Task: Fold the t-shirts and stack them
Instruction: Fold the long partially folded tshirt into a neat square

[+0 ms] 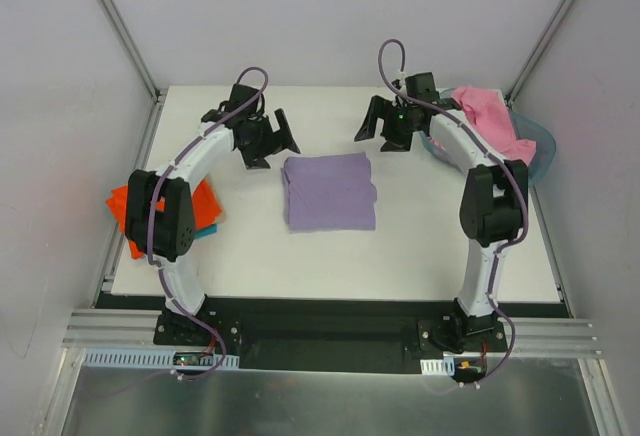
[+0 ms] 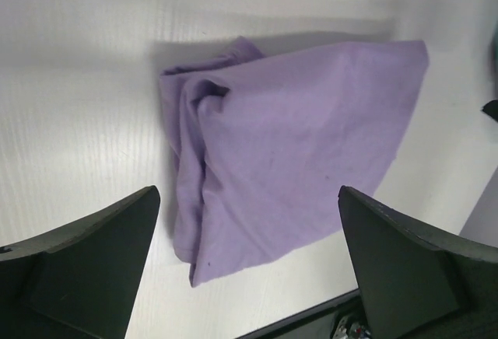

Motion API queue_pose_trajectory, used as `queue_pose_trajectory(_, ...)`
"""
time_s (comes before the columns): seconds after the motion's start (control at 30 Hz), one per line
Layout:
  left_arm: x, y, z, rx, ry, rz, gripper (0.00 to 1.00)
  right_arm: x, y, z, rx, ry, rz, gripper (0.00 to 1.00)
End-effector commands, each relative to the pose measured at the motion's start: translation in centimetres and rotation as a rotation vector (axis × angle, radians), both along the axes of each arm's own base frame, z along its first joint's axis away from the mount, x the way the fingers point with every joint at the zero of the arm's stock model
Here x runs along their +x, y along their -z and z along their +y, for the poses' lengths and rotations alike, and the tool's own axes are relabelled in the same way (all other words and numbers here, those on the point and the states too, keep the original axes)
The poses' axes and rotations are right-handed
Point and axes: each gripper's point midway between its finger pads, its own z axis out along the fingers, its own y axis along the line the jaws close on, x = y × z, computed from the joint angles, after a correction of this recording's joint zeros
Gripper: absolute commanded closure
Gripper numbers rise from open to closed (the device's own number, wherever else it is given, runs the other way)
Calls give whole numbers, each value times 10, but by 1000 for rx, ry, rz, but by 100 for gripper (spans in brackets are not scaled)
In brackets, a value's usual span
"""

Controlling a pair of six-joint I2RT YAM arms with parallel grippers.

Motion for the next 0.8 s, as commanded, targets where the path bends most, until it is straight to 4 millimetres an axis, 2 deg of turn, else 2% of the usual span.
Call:
queue_pose_trajectory(0.0,-26,-40,-23,-60,112,-76,1,-48,-62,19,93,-85,-102,3)
queue_pose_trajectory(0.03,-27,-39,-28,-69,124,-74,1,-60,-51,27,116,-110,-89,3)
queue_pose_trajectory(0.1,-28,-31,-42,-105,154,-42,1,-75,-53,36,169,-129,-77,3)
queue_pose_trajectory(0.13,-24,-35,-49,-128,169,-48,1,-83,-56,47,210,-169,-79,3)
queue_pose_trajectory(0.17,-21,-37,-54,-151,183,-50,1,-91,-46,50,214,-181,-56,3)
queue_pose_trajectory(0.2,-18,-28,-60,-170,195,-20,1,-94,-45,54,210,-189,-62,3)
queue_pose_trajectory(0.27,-6,-31,-66,-178,199,-35,1,-96,-31,51,186,-172,-39,3)
queue_pose_trajectory(0.3,-2,-18,-67,-168,194,-12,1,-95,-25,49,175,-162,-30,3)
queue_pose_trajectory(0.37,7,-12,-68,-157,190,-12,1,-96,-6,48,160,-152,7,3)
queue_pose_trajectory(0.4,12,3,-65,-132,172,8,1,-96,0,48,159,-153,21,3)
queue_pose_trajectory(0.57,17,47,-55,-75,125,86,1,-91,44,43,95,-125,106,3)
queue_pose_trajectory(0.6,16,58,-54,-71,123,110,1,-88,46,43,91,-124,107,3)
queue_pose_trajectory(0.77,13,78,-46,-55,102,157,1,-85,81,43,60,-109,180,3)
